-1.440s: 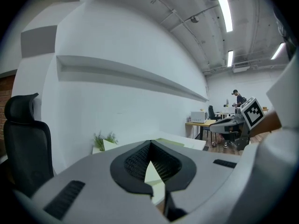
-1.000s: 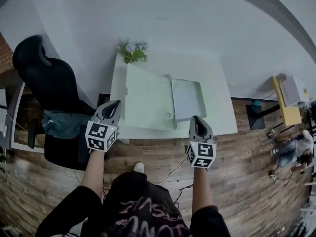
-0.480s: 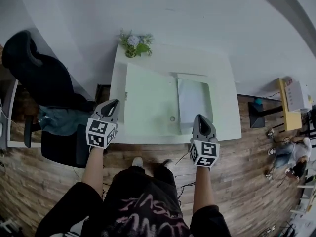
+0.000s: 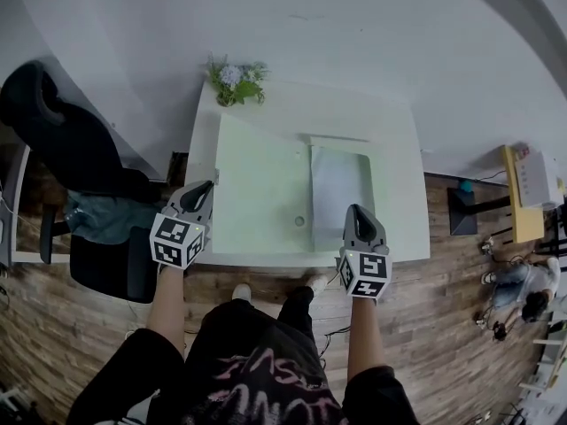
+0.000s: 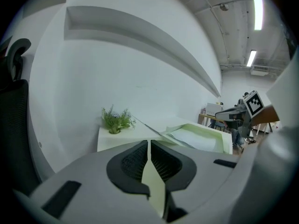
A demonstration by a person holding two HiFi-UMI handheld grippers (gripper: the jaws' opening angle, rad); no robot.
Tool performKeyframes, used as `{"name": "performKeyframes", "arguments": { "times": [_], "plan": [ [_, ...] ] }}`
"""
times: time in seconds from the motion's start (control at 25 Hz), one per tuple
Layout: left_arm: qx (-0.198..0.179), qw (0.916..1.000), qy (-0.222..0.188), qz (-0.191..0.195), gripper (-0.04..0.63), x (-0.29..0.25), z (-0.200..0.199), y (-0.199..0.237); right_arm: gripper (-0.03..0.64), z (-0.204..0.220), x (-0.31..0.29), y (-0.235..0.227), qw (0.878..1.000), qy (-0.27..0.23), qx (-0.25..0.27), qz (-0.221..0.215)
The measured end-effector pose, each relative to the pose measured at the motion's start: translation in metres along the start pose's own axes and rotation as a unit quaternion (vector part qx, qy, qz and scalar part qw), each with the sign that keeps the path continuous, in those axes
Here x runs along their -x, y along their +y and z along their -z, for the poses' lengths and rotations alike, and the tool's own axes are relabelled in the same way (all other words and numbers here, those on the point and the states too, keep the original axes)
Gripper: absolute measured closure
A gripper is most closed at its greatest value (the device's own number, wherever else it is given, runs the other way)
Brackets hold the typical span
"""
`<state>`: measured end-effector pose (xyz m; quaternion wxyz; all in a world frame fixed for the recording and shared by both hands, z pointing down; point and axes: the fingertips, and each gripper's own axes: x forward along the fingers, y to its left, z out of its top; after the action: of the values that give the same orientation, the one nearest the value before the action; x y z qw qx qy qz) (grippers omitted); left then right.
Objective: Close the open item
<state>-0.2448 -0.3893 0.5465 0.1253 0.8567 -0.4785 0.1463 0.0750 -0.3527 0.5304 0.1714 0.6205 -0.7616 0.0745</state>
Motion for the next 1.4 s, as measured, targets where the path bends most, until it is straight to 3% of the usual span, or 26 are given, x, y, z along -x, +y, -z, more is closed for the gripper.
{"name": "performKeyframes", "arguments": {
  "times": [0.68,1.08,1.4],
  "plan": [
    [-0.006,0.9974,-0.069,0.022,0.58,-0.044,-0.084,-0.082,0.591,-0.008,-0.029,-0.095,0.999,-0.021,-0.023,-0.034],
    [-0.028,0.9957,-0.074,0.047,0.58,-0.076,-0.12,-0.148,0.591,-0.017,-0.037,-0.143,0.998,-0.03,-0.034,-0.054],
    [-0.048,0.9948,-0.056,0.07,0.58,-0.116,-0.124,-0.21,0.591,-0.006,-0.039,-0.188,0.996,-0.03,-0.046,-0.065]
  ]
}}
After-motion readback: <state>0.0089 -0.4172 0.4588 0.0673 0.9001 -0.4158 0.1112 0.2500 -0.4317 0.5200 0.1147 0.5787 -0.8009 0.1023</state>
